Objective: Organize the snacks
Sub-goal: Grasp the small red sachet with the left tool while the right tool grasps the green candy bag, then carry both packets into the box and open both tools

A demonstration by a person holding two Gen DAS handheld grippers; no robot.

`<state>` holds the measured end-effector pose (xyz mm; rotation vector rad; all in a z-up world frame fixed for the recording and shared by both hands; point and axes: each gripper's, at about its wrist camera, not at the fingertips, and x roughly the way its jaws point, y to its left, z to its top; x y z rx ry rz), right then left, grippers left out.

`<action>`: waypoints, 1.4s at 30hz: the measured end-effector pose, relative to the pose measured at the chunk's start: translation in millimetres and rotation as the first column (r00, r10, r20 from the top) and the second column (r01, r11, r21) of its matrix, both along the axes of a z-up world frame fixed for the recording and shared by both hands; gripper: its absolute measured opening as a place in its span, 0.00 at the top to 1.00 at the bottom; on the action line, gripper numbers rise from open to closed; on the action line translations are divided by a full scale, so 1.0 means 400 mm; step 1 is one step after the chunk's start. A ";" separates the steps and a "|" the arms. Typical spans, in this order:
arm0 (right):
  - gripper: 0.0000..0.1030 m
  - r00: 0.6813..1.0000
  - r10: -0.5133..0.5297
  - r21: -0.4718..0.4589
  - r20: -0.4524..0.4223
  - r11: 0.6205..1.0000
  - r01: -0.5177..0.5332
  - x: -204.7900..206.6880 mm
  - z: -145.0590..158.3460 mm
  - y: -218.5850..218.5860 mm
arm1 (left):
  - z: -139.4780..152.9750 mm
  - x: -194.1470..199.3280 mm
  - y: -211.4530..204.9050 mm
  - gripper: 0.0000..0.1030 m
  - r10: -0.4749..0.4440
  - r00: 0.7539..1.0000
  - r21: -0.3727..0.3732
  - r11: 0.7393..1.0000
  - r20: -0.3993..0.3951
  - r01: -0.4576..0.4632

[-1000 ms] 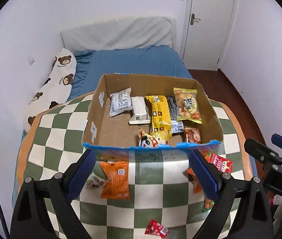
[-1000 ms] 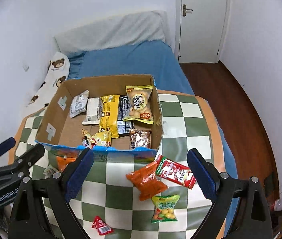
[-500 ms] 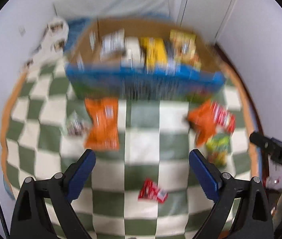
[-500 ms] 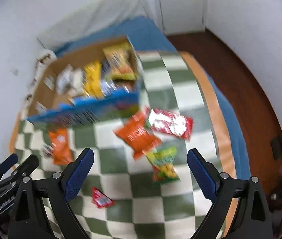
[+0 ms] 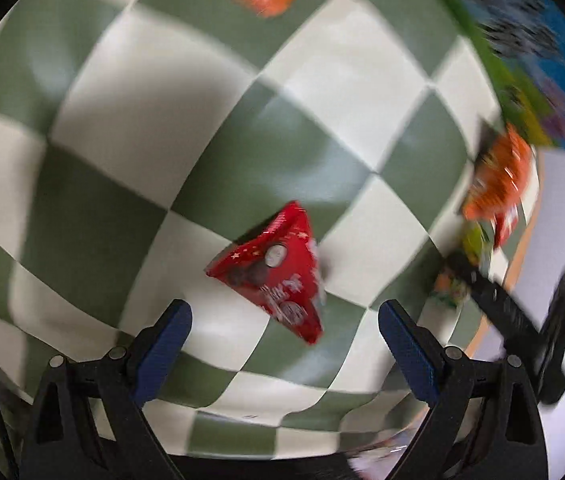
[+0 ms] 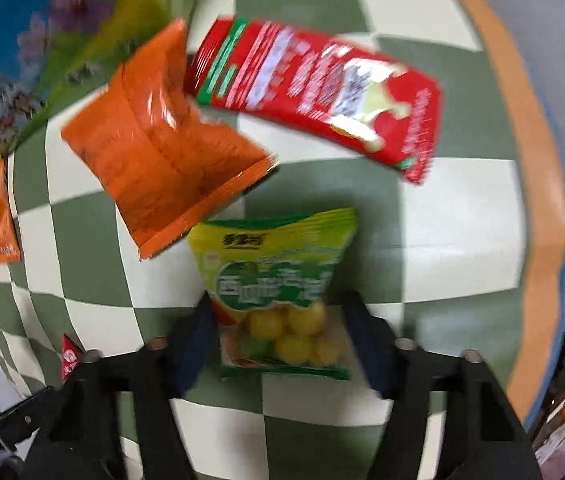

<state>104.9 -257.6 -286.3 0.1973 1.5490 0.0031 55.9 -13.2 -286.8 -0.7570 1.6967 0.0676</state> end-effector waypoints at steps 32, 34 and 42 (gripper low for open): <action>0.47 0.989 0.137 0.127 -0.053 0.983 -0.130 -0.145 -0.050 0.058 | 0.029 0.049 -0.208 0.58 -0.364 0.930 0.283 0.898 0.051 0.336; 0.47 0.992 0.118 0.123 -0.045 0.986 -0.112 -0.154 -0.040 0.068 | 0.037 0.049 -0.180 0.58 -0.369 0.927 0.271 0.901 0.066 0.339; 0.48 0.999 0.000 0.180 -0.036 0.984 0.006 -0.170 0.029 0.041 | 0.157 0.096 -0.115 0.58 -0.388 0.904 0.187 0.915 0.176 0.356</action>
